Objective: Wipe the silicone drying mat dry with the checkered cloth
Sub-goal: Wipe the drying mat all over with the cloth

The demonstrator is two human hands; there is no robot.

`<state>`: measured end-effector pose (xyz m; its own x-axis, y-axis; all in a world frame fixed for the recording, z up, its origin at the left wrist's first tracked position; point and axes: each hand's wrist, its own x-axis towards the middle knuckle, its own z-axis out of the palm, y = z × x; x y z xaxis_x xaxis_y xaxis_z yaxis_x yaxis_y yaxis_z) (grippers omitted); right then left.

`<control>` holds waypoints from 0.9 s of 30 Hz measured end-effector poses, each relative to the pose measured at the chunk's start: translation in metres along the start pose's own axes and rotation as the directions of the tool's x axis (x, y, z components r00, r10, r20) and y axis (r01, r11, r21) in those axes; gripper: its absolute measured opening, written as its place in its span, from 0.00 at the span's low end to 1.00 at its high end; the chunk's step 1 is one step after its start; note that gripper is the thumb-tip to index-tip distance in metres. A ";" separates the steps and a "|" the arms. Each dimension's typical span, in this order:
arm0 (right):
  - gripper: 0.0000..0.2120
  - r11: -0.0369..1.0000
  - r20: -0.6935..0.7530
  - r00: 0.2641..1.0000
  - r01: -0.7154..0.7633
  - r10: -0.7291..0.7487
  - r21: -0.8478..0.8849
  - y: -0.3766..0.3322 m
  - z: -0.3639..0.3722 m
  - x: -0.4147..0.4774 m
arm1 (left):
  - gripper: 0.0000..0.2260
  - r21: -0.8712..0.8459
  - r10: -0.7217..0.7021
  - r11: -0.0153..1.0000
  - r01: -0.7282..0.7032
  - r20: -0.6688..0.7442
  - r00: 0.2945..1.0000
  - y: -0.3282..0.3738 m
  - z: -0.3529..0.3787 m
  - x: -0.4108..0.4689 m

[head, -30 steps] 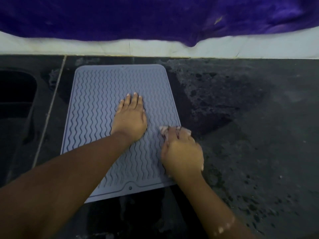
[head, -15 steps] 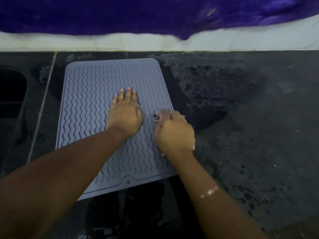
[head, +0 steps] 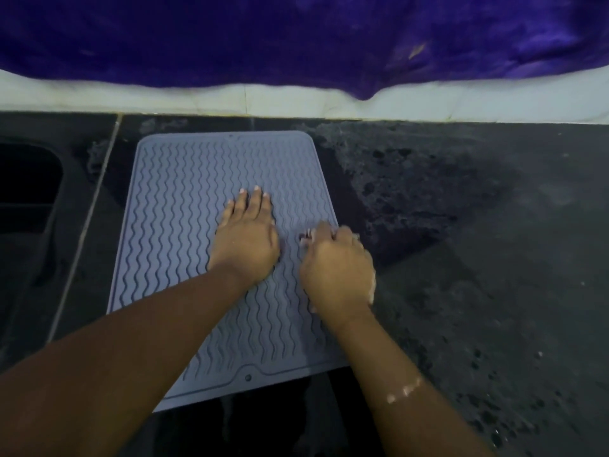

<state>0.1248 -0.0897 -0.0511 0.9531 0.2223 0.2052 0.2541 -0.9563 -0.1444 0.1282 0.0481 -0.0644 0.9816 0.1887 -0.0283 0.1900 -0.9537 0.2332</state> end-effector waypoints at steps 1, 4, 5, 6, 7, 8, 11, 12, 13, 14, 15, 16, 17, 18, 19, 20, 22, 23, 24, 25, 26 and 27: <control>0.10 1.000 0.003 1.000 0.002 -0.002 0.018 -0.005 0.003 0.021 | 0.24 -0.001 0.002 1.000 -0.002 -0.001 1.000 0.001 0.000 -0.001; 0.13 1.000 0.061 0.998 0.029 -0.030 0.009 -0.022 0.017 0.087 | 0.24 -0.003 0.010 1.000 -0.010 -0.007 1.000 -0.001 -0.001 0.000; 0.14 0.999 0.052 0.998 0.036 -0.037 0.012 -0.027 0.022 0.108 | 0.24 -0.003 0.014 1.000 -0.014 -0.009 1.000 -0.001 -0.001 0.000; 0.15 0.999 0.053 0.998 0.038 -0.038 0.009 -0.031 0.026 0.126 | 0.24 -0.005 0.013 1.000 -0.013 -0.004 1.000 -0.001 -0.001 -0.001; 0.16 0.999 0.054 0.997 0.045 -0.045 0.002 -0.035 0.030 0.144 | 0.24 -0.006 0.012 1.000 -0.012 0.001 1.000 -0.002 -0.001 0.000; 0.16 0.998 0.057 0.997 0.060 -0.060 -0.006 -0.039 0.034 0.160 | 0.24 -0.005 0.011 1.000 -0.011 0.003 1.000 -0.001 -0.001 0.000; 0.16 0.994 0.089 0.990 0.110 -0.109 -0.005 -0.044 0.041 0.197 | 0.25 0.000 0.015 1.000 -0.015 -0.009 1.000 -0.002 -0.001 0.002; 0.16 0.993 0.110 0.987 0.119 -0.119 0.010 -0.044 0.041 0.206 | 0.25 -0.001 0.011 1.000 -0.011 -0.015 1.000 -0.002 -0.001 0.002; 0.16 0.991 0.134 0.983 0.125 -0.129 0.036 -0.043 0.041 0.211 | 0.24 -0.003 0.004 1.000 -0.004 -0.019 1.000 -0.002 0.000 0.003; 0.16 0.990 0.165 0.977 0.125 -0.135 0.071 -0.040 0.040 0.214 | 0.24 -0.006 -0.004 1.000 0.004 -0.019 1.000 -0.001 -0.001 0.003; 0.16 0.986 0.188 0.972 0.120 -0.140 0.112 -0.037 0.036 0.211 | 0.24 -0.006 -0.008 1.000 0.008 -0.019 1.000 -0.001 -0.001 0.003; 0.16 0.982 0.203 0.969 0.112 -0.141 0.150 -0.033 0.031 0.203 | 0.24 -0.004 -0.009 1.000 0.008 -0.021 1.000 -0.001 -0.001 0.003; 0.16 0.978 0.208 0.967 0.108 -0.145 0.180 -0.028 0.025 0.190 | 0.24 -0.006 -0.010 1.000 0.010 -0.020 1.000 0.000 -0.001 0.003; 0.17 0.974 0.202 0.968 0.110 -0.150 0.196 -0.023 0.020 0.173 | 0.24 -0.009 -0.011 1.000 0.011 -0.018 1.000 0.000 -0.001 0.003; 0.18 0.974 0.186 0.970 0.120 -0.156 0.192 -0.017 0.015 0.152 | 0.24 -0.016 -0.013 1.000 0.013 -0.015 1.000 0.000 -0.001 0.003; 0.18 0.976 0.171 0.972 0.131 -0.161 0.176 -0.011 0.012 0.130 | 0.24 -0.021 -0.015 1.000 0.015 -0.014 1.000 0.000 -0.001 0.003; 0.19 0.979 0.161 0.973 0.140 -0.164 0.151 0.000 0.010 0.085 | 0.24 -0.028 -0.022 0.999 0.022 -0.017 1.000 0.000 0.000 0.003; 0.19 0.980 0.160 0.974 0.137 -0.160 0.142 0.005 0.009 0.063 | 0.24 -0.029 -0.025 0.999 0.025 -0.020 0.999 0.000 0.000 0.003; 0.19 0.984 0.166 0.975 0.131 -0.150 0.120 0.009 0.008 0.044 | 0.24 -0.029 -0.029 0.999 0.028 -0.023 0.999 0.000 0.001 0.003; 0.19 0.988 0.158 0.977 0.127 -0.141 0.093 0.012 0.004 0.025 | 0.24 -0.029 -0.032 0.999 0.031 -0.026 0.999 0.001 0.001 0.003; 0.18 0.990 0.158 0.978 0.130 -0.139 0.061 0.014 -0.001 0.008 | 0.24 -0.028 -0.036 0.999 0.035 -0.027 0.999 0.001 0.002 0.004; 0.17 0.991 0.170 0.976 0.132 -0.133 0.021 0.016 -0.007 -0.007 | 0.24 -0.025 -0.036 0.999 0.036 -0.029 0.999 0.001 0.002 0.004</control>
<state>0.1208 -0.1078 -0.0481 0.9247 0.3766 0.0551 0.3806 -0.9146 -0.1362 0.1319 0.0475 -0.0667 0.9732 0.2297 -0.0090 0.2243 -0.9403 0.2560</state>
